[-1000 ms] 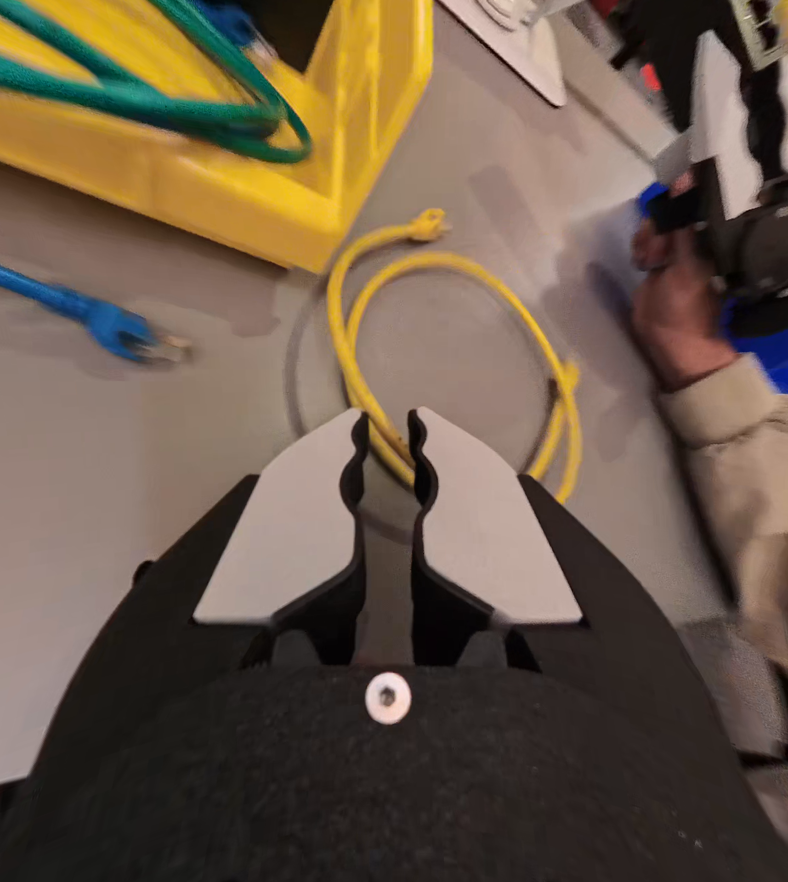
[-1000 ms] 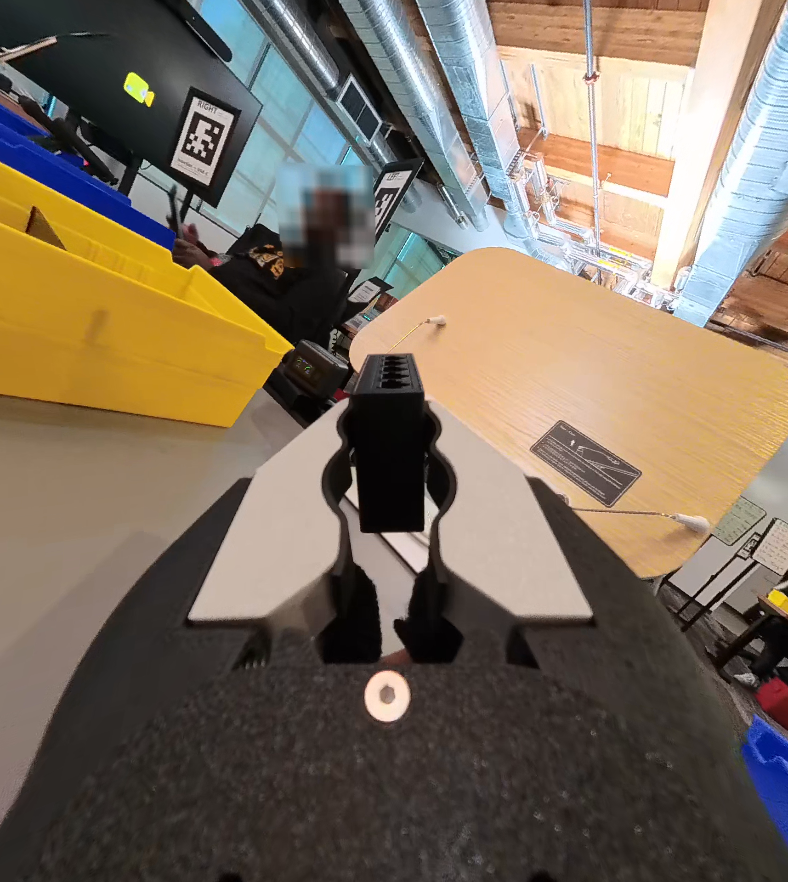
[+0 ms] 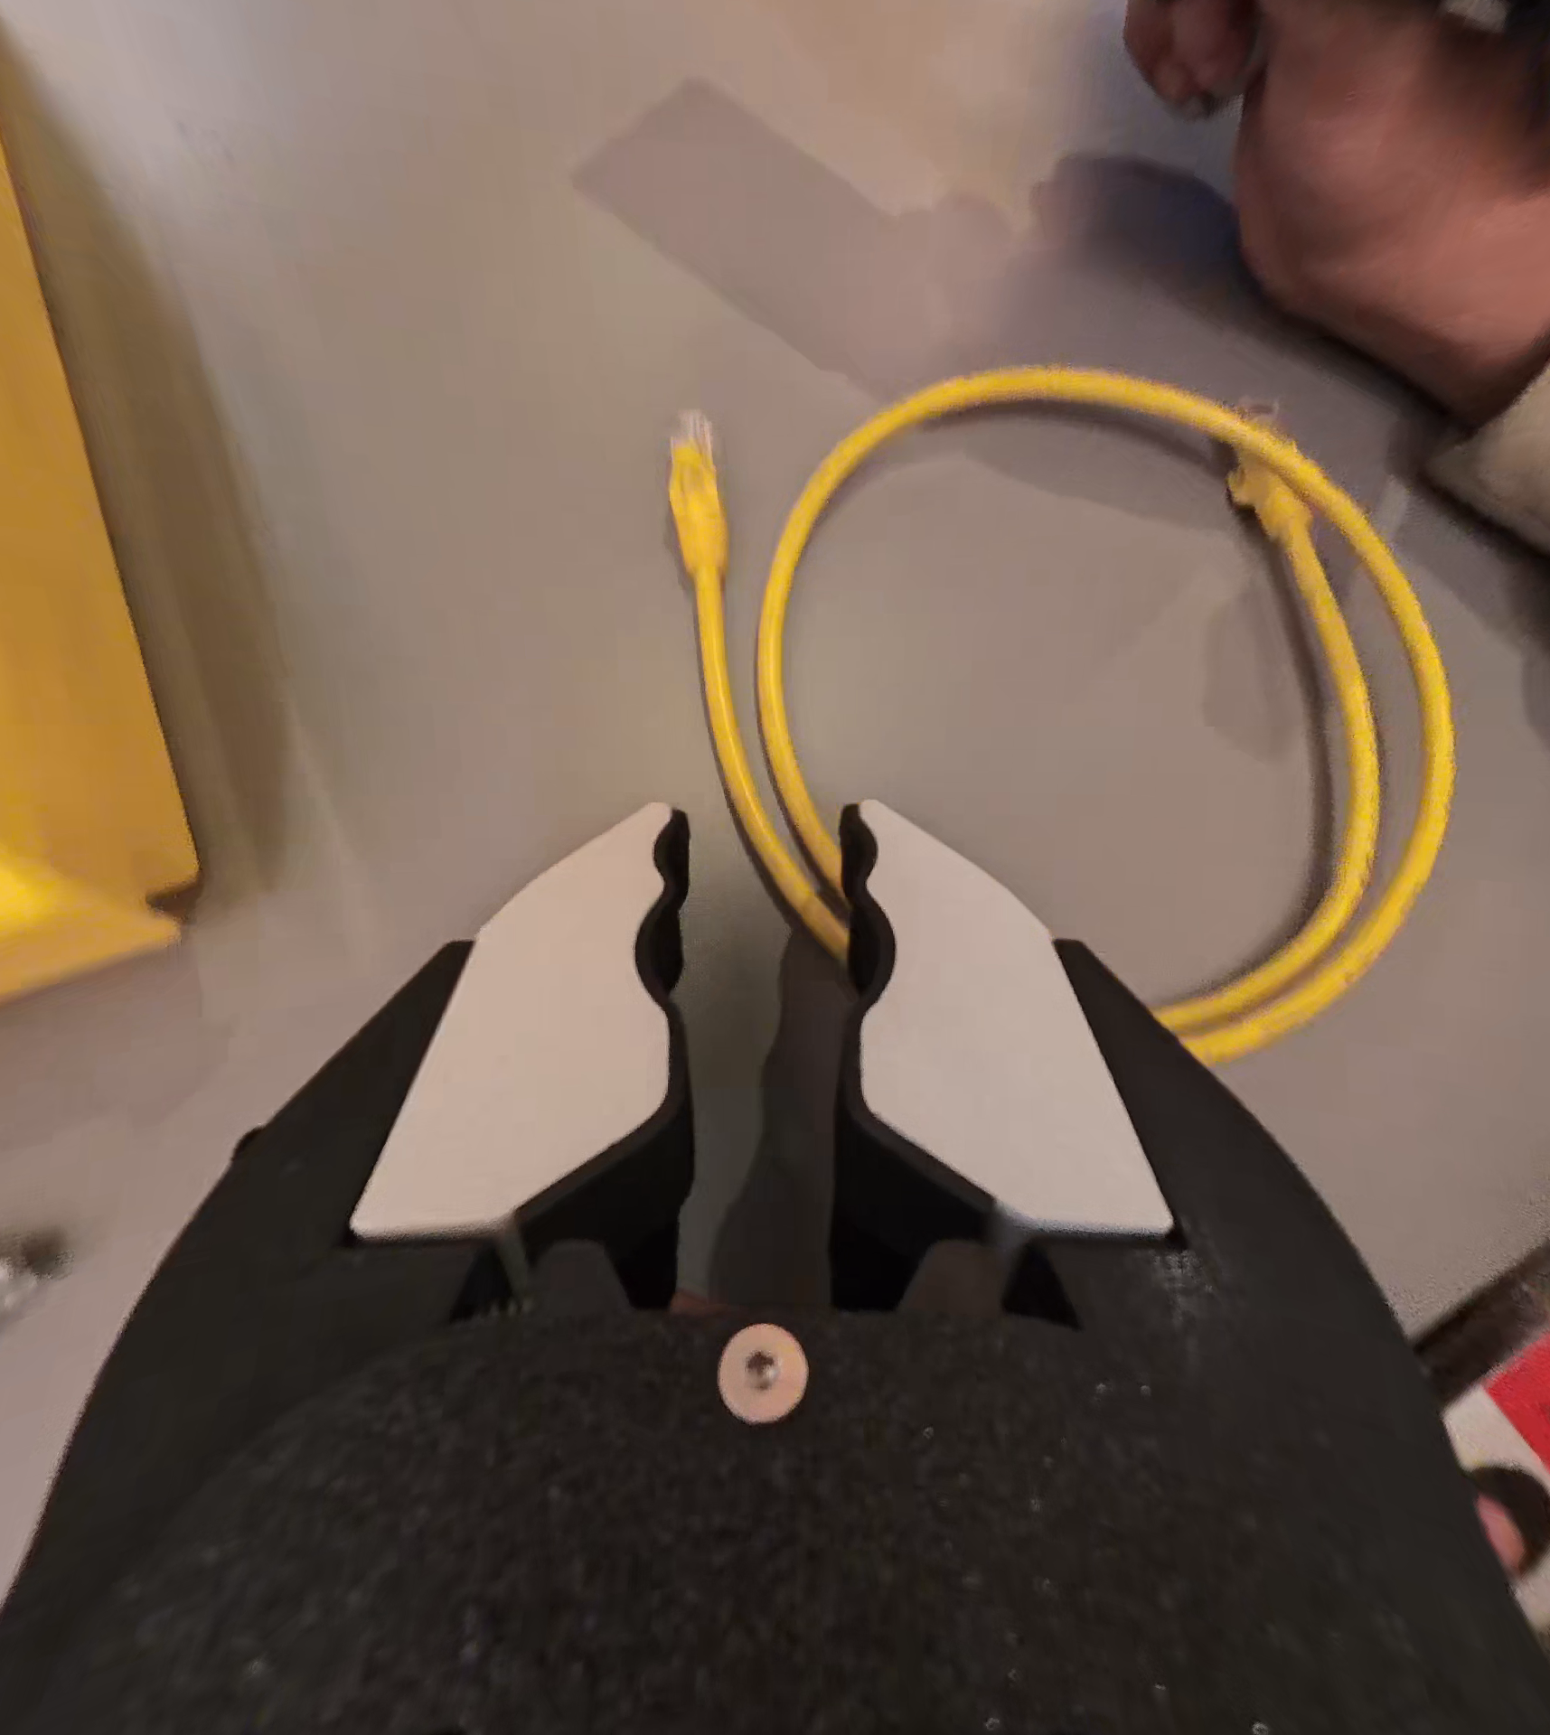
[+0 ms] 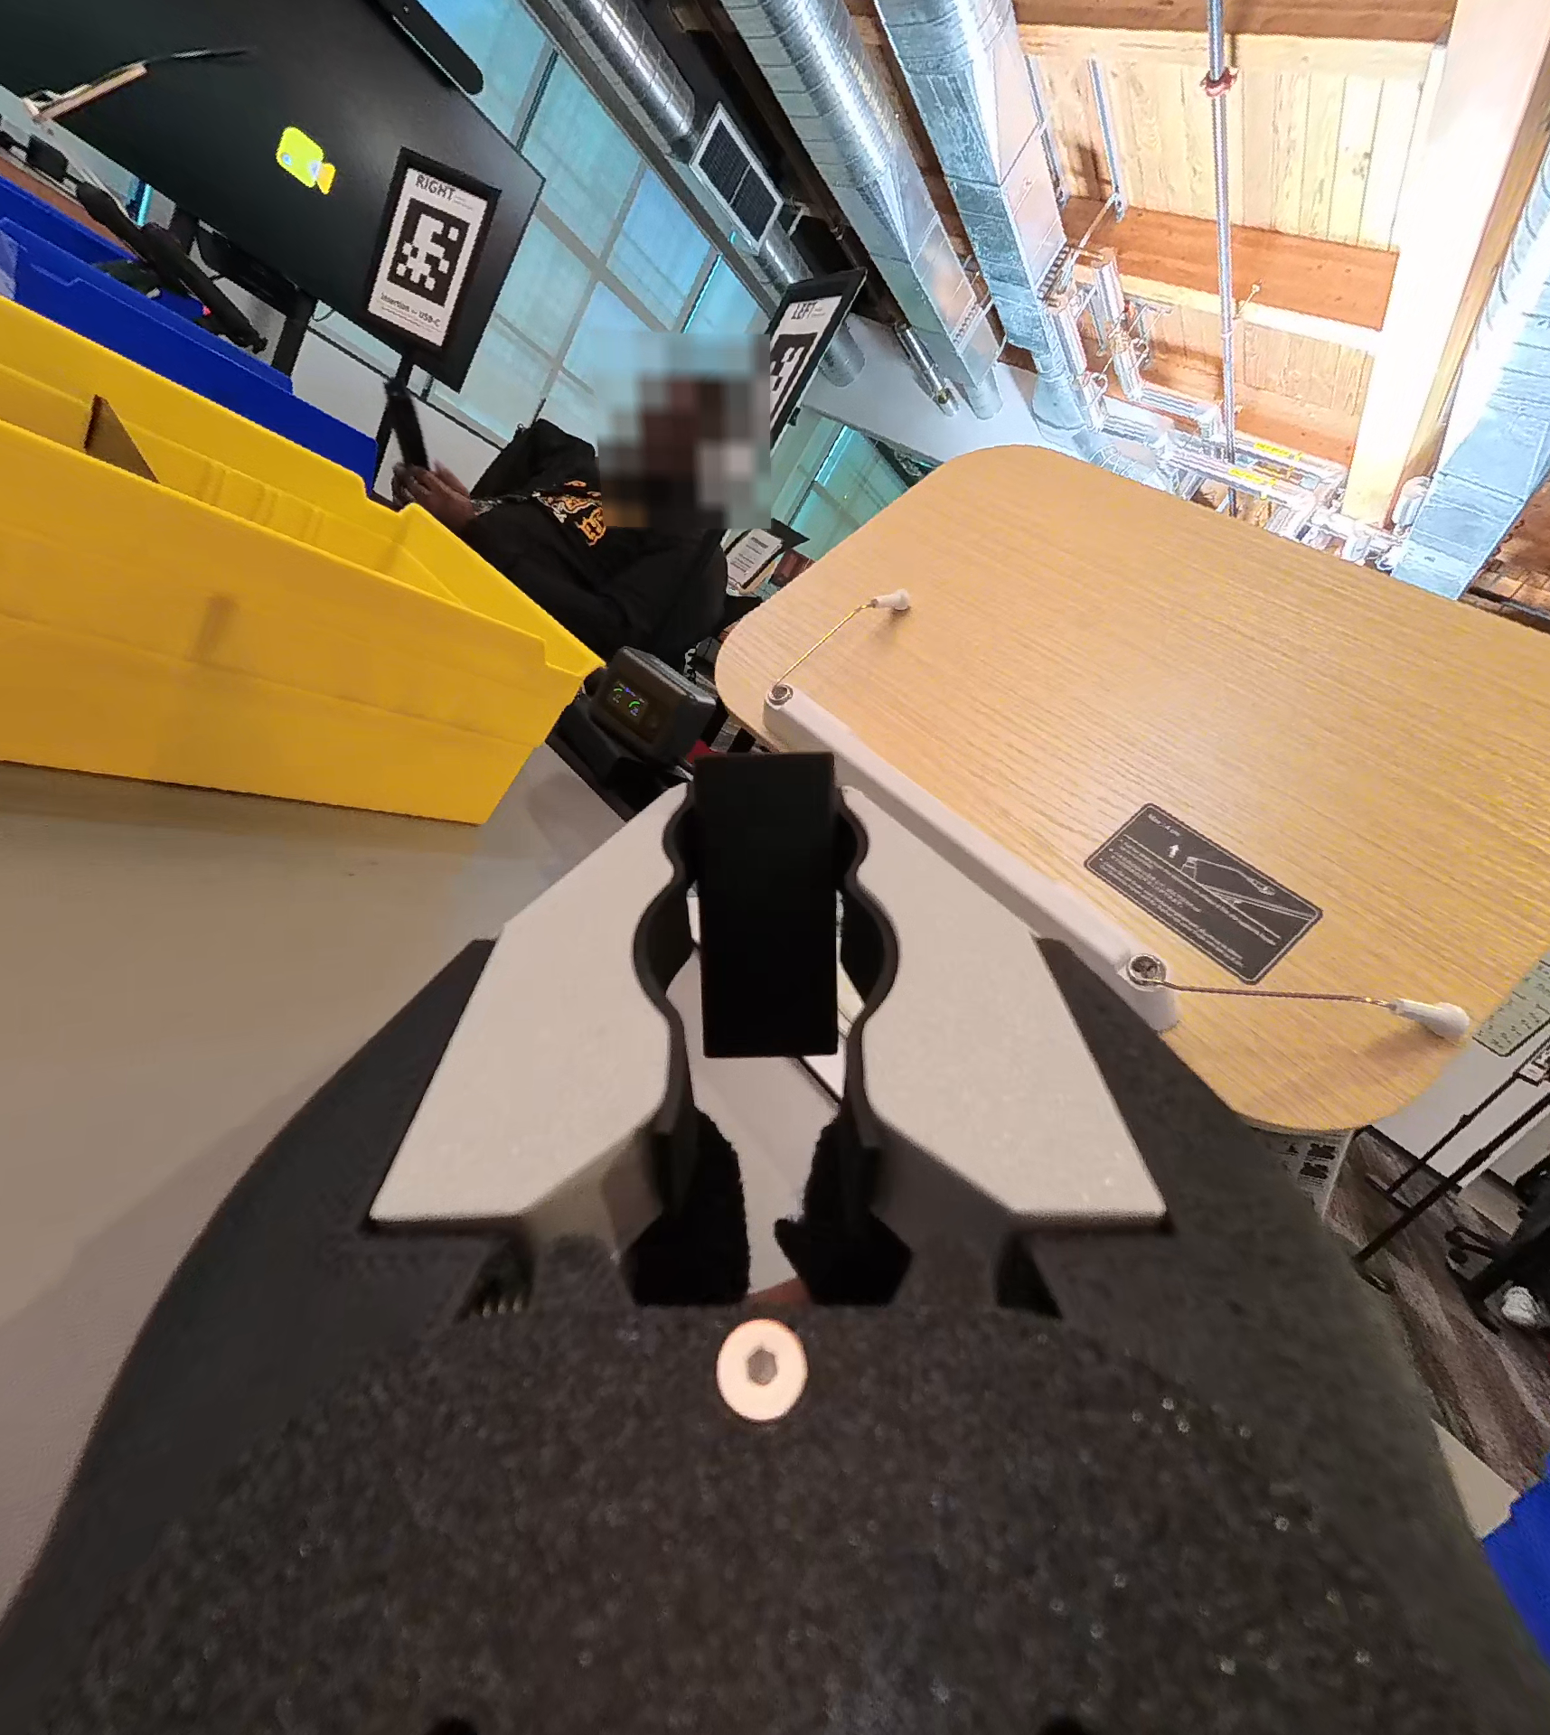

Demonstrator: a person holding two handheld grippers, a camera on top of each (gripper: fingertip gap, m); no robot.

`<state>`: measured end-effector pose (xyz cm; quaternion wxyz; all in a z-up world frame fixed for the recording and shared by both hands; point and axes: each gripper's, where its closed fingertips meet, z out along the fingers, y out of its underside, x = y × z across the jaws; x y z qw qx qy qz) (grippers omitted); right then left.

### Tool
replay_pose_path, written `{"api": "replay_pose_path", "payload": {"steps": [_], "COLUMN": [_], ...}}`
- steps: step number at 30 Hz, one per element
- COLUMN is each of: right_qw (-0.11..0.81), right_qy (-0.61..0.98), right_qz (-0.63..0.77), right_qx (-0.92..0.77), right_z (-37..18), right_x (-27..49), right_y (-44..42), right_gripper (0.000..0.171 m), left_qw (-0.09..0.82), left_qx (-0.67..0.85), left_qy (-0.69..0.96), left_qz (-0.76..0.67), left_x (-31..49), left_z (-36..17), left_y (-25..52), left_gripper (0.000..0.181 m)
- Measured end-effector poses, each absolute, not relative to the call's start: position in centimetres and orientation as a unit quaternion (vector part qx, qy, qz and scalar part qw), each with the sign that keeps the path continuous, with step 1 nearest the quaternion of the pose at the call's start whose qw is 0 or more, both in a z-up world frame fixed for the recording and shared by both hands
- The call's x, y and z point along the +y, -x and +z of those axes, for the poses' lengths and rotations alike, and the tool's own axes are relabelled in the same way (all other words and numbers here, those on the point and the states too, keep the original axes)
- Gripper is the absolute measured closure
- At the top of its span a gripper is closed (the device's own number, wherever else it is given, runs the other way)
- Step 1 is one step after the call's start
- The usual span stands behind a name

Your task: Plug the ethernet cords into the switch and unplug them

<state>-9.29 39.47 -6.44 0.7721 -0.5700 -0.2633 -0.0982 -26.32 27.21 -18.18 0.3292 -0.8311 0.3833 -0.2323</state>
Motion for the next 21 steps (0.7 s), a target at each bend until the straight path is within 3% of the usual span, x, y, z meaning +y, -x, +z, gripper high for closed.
{"api": "replay_pose_path", "payload": {"steps": [7,12,17,21], "right_qw": [0.773,0.765,0.758,0.738], "right_qy": [0.567,0.558,0.511,0.483], "right_qz": [-0.1,-0.114,-0.102,-0.103], "right_qx": [-0.268,-0.301,-0.392,-0.459], "right_z": [-6.4,-7.0,-8.1,-9.6], "right_x": [39.3,39.1,37.7,36.7], "right_y": [9.5,10.5,13.9,16.0], "right_gripper": [0.146,0.146,0.146,0.146], "left_qw": [0.307,0.328,0.315,0.323], "left_qx": [0.416,0.465,0.53,0.552], "left_qy": [0.83,0.805,0.772,0.746], "left_qz": [-0.209,-0.167,-0.153,-0.185], "left_x": [31.5,31.2,30.6,30.7], "left_z": [-19.7,-20.3,-20.3,-16.0], "left_y": [22.9,22.1,22.1,21.9], "left_gripper": [0.156,0.173,0.176,0.176]}}
